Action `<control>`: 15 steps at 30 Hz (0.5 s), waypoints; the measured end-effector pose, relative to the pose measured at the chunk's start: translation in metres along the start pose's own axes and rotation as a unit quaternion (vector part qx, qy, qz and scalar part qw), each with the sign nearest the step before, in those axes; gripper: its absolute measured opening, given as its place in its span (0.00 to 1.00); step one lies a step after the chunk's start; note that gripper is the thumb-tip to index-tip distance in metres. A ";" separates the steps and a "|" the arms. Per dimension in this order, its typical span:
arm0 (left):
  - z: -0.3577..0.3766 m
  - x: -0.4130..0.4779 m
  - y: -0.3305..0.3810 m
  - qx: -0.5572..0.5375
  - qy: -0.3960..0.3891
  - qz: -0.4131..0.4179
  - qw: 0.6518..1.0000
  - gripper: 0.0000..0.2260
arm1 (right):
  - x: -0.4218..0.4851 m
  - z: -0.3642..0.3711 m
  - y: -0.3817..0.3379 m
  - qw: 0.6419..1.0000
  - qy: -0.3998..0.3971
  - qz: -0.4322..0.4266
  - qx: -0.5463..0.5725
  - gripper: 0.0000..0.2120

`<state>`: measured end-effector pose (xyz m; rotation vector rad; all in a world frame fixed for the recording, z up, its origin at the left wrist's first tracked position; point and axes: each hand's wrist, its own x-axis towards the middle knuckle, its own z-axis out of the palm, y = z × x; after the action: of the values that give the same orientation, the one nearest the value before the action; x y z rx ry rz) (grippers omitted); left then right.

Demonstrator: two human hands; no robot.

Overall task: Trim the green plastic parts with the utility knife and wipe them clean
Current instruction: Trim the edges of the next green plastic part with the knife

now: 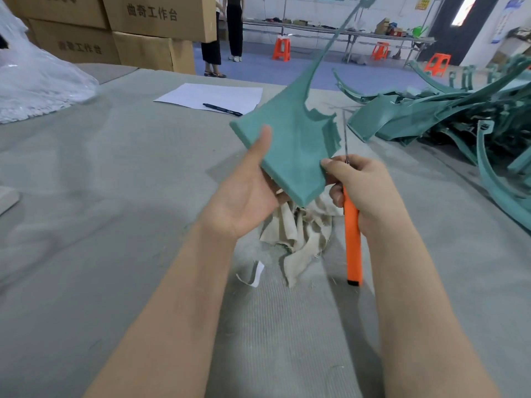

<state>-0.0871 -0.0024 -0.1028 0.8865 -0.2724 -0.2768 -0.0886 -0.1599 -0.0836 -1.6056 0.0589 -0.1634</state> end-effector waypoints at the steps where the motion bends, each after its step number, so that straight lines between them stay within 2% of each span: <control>1: 0.005 0.002 -0.005 0.009 0.026 0.002 1.000 0.23 | 0.000 0.002 0.001 1.000 -0.004 -0.005 -0.007 0.08; 4: 0.007 0.008 -0.011 -0.056 0.154 0.017 0.986 0.15 | -0.003 0.004 0.000 0.997 -0.049 -0.026 -0.045 0.07; 6: 0.000 0.009 -0.009 -0.094 0.196 0.032 0.975 0.07 | -0.003 0.003 -0.001 0.996 -0.042 -0.052 -0.058 0.07; 8: -0.006 0.007 -0.002 -0.117 0.224 0.044 0.967 0.02 | -0.001 0.000 0.000 0.988 0.035 -0.115 -0.095 0.09; 11: -0.009 0.004 0.005 -0.143 0.224 0.058 0.962 0.02 | 0.001 0.002 0.003 0.949 0.166 -0.223 -0.148 0.11; 13: -0.009 0.003 0.005 -0.160 0.212 0.058 0.962 0.02 | 0.001 0.005 0.005 0.932 0.212 -0.265 -0.129 0.10; 15: -0.009 0.002 0.006 -0.178 0.207 0.055 0.960 0.03 | 0.004 0.006 0.009 0.930 0.227 -0.264 -0.116 0.08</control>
<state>-0.0816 0.0070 -0.1031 0.5518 0.1164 -0.0284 -0.0835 -0.1546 -0.0924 -1.7611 -0.0008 -0.9783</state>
